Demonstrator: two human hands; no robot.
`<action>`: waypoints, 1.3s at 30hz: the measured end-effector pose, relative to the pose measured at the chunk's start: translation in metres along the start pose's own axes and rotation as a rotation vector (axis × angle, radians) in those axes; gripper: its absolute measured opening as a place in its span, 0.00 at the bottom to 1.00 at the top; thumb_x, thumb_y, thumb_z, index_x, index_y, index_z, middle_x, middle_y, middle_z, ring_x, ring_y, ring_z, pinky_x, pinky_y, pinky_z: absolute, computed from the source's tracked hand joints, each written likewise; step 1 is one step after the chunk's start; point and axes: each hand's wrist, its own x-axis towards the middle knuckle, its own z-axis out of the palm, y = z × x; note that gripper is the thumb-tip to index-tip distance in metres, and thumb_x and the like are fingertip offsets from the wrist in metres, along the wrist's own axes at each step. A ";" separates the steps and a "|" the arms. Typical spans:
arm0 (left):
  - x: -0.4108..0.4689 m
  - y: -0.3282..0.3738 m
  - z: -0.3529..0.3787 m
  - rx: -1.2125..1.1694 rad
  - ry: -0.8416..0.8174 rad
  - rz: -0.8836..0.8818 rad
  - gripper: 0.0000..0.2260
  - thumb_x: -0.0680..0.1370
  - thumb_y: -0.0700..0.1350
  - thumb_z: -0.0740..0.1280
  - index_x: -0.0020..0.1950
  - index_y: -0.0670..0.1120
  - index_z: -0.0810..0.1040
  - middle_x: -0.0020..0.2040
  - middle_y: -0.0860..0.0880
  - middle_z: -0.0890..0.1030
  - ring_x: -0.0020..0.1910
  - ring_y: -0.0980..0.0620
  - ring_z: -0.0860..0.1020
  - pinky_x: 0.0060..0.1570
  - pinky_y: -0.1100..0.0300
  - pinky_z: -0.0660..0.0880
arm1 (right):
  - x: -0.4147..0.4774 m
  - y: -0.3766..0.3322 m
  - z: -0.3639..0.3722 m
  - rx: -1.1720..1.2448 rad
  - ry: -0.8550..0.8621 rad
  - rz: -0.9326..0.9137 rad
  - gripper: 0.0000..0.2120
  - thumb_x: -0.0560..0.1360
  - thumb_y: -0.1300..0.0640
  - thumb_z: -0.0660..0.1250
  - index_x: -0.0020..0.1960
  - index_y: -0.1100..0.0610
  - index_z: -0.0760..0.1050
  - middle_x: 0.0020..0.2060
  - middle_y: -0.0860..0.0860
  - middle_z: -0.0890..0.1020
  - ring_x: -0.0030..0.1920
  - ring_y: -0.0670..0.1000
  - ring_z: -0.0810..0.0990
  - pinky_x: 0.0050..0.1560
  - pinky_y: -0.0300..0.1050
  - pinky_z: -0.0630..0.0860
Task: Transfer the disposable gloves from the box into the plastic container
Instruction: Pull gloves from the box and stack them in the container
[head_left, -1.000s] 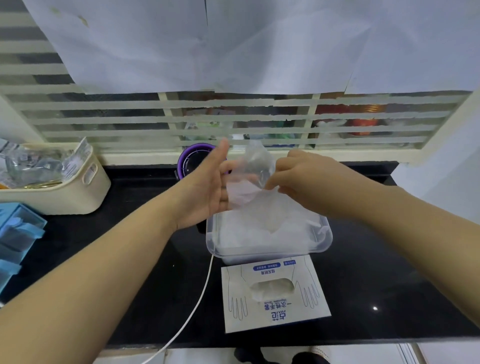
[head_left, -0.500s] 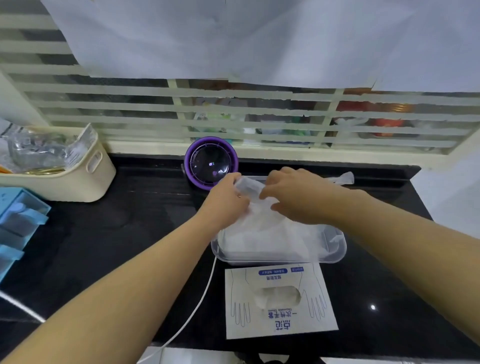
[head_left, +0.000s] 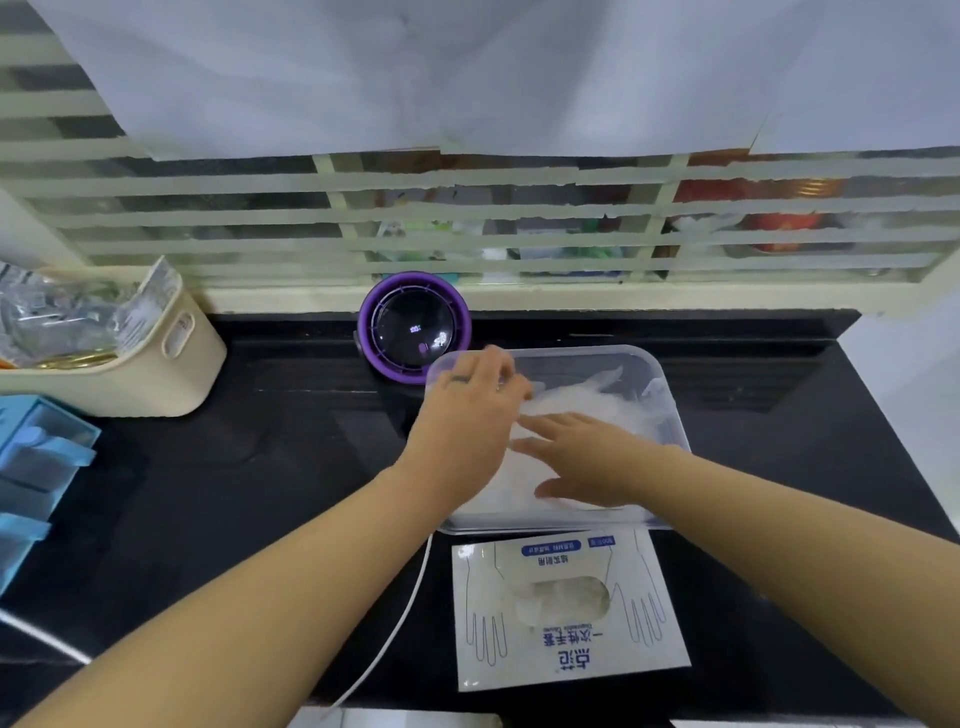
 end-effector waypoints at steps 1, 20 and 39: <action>0.002 -0.001 -0.002 -0.064 -0.107 0.063 0.15 0.79 0.42 0.63 0.65 0.49 0.72 0.63 0.48 0.68 0.58 0.48 0.72 0.58 0.55 0.71 | 0.002 -0.001 0.002 -0.015 0.010 -0.025 0.31 0.79 0.45 0.60 0.77 0.49 0.52 0.77 0.51 0.51 0.76 0.53 0.53 0.74 0.50 0.49; 0.010 0.012 0.038 0.077 -0.688 -0.031 0.28 0.77 0.52 0.67 0.71 0.41 0.61 0.67 0.43 0.62 0.53 0.42 0.77 0.43 0.53 0.71 | 0.001 0.004 -0.005 -0.025 -0.149 0.259 0.28 0.75 0.38 0.62 0.64 0.59 0.71 0.63 0.56 0.70 0.58 0.56 0.73 0.56 0.48 0.72; 0.017 0.016 0.049 0.548 -0.755 -0.033 0.39 0.75 0.72 0.48 0.73 0.44 0.66 0.72 0.41 0.59 0.65 0.45 0.67 0.66 0.50 0.60 | 0.006 0.000 0.007 -0.152 -0.297 0.318 0.37 0.76 0.39 0.62 0.73 0.64 0.58 0.73 0.64 0.57 0.65 0.60 0.69 0.60 0.52 0.71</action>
